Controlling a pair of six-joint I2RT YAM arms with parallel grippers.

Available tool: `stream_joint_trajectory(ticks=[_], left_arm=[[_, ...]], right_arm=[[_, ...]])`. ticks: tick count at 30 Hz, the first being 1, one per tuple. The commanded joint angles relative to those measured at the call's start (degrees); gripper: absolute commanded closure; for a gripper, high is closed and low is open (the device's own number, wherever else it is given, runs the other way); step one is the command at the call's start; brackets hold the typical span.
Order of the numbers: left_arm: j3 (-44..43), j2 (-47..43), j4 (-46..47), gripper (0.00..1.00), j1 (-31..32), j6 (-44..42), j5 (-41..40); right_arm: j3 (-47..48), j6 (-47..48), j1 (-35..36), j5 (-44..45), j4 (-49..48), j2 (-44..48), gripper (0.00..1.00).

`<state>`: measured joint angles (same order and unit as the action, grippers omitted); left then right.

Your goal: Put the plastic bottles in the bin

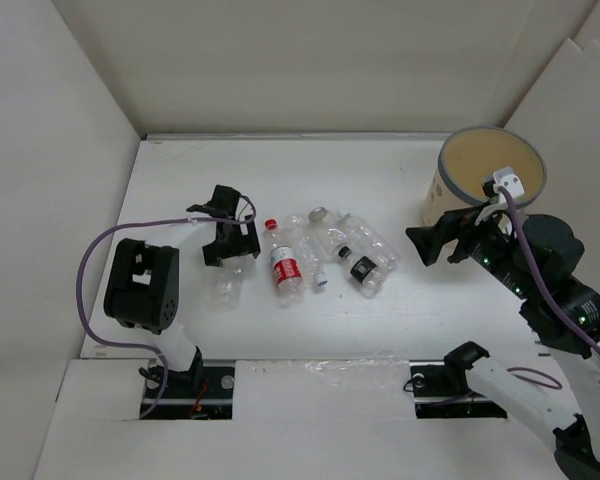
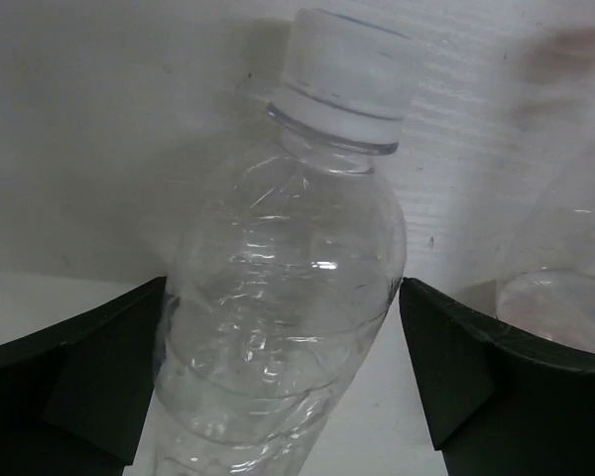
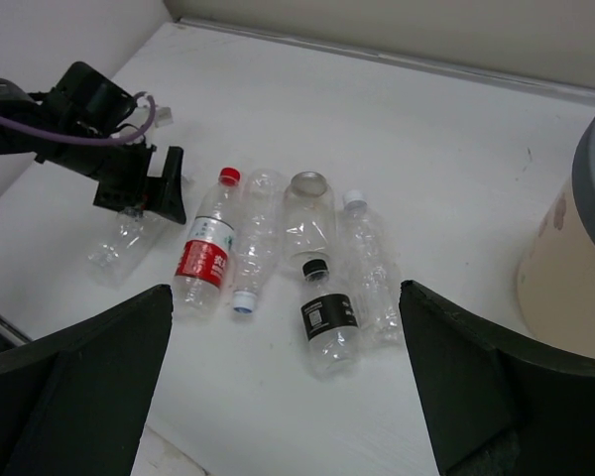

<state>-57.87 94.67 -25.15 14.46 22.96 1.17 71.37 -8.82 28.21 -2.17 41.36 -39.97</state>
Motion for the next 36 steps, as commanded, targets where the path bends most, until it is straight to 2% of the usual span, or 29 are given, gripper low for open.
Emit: stream_joint_trajectory(ticks=[1,2,3,5,6,7,9,11,15,17,18,20,21,23,24,26,27,30,33,36], left_arm=[[0.39,0.78,-1.30,0.09,1.36,0.07,-2.57],[0.39,1.30,-1.31,0.17,1.36,0.07,-3.18],[0.39,1.30,-1.92,0.33,1.36,0.68,-3.80],[-0.22,1.30,-1.92,0.38,1.36,0.68,-6.00],[-0.75,1.30,-2.53,0.47,1.36,1.46,-6.79],[-0.76,1.30,-3.06,0.73,1.36,2.17,-8.19],[-3.11,-0.71,-3.68,0.90,-0.57,3.49,-9.25],[-5.14,-5.17,-4.38,0.99,-0.57,4.72,-11.80],[-14.62,-12.75,-4.38,1.00,1.09,5.25,-11.46],[-22.15,-14.07,-2.55,1.00,2.50,2.45,-8.48],[-24.38,-14.77,-1.67,1.00,3.03,1.48,-4.55],[-29.47,-14.78,2.02,1.00,3.82,-0.53,-0.14],[-30.98,-14.26,2.99,1.00,3.82,-1.16,5.98],[-33.70,-14.25,7.19,1.00,3.82,-1.95,13.03],[-33.72,-14.25,9.22,1.00,3.82,-1.95,20.12],[-34.24,-13.73,12.39,1.00,4.61,-1.95,25.44],[-34.77,-13.73,14.66,1.00,5.14,-1.95,27.11],[-37.75,-12.33,13.99,1.00,8.91,-4.41,27.92],[-37.76,-11.70,13.98,1.00,10.76,-4.42,29.14],[-35.48,-12.32,17.93,1.00,10.77,-2.49,32.31]], right_arm=[[-1.14,0.38,0.88,-1.78,-4.80,-0.82,0.00],[-1.15,0.38,0.89,-1.78,-5.50,-1.34,0.00],[-1.76,0.38,0.89,-2.39,-6.20,-1.34,0.00],[-2.55,0.38,0.89,-3.44,-6.73,-2.13,0.00],[-2.56,0.38,0.89,-4.15,-7.95,-2.74,0.00],[-3.43,0.38,0.89,-5.89,-8.84,-2.75,0.00],[-5.19,0.38,0.89,-8.36,-10.94,-4.76,0.00],[-6.59,0.38,0.89,-15.03,-15.95,-6.26,0.00],[-9.84,-3.56,0.89,-28.91,-28.68,-11.96,0.00],[-9.85,-7.08,1.58,-33.75,-35.96,-16.79,0.00],[-8.81,-7.87,2.98,-34.90,-37.39,-18.55,0.00],[-5.47,-7.88,4.74,-35.53,-39.85,-23.90,0.00],[-4.24,-7.88,6.23,-35.53,-40.48,-25.58,0.00],[-1.25,-7.88,6.94,-37.02,-42.14,-29.62,0.00],[-0.63,-8.49,6.95,-37.63,-44.33,-30.69,0.00],[1.04,-9.02,6.95,-39.04,-46.45,-32.54,0.00],[1.66,-9.54,7.56,-39.05,-47.33,-34.02,0.00],[2.89,-8.94,8.27,-39.57,-49.71,-35.26,0.00],[4.38,-8.93,8.88,-36.15,-50.24,-36.41,0.00],[5.70,-7.89,9.41,-34.13,-50.24,-39.83,0.00]])
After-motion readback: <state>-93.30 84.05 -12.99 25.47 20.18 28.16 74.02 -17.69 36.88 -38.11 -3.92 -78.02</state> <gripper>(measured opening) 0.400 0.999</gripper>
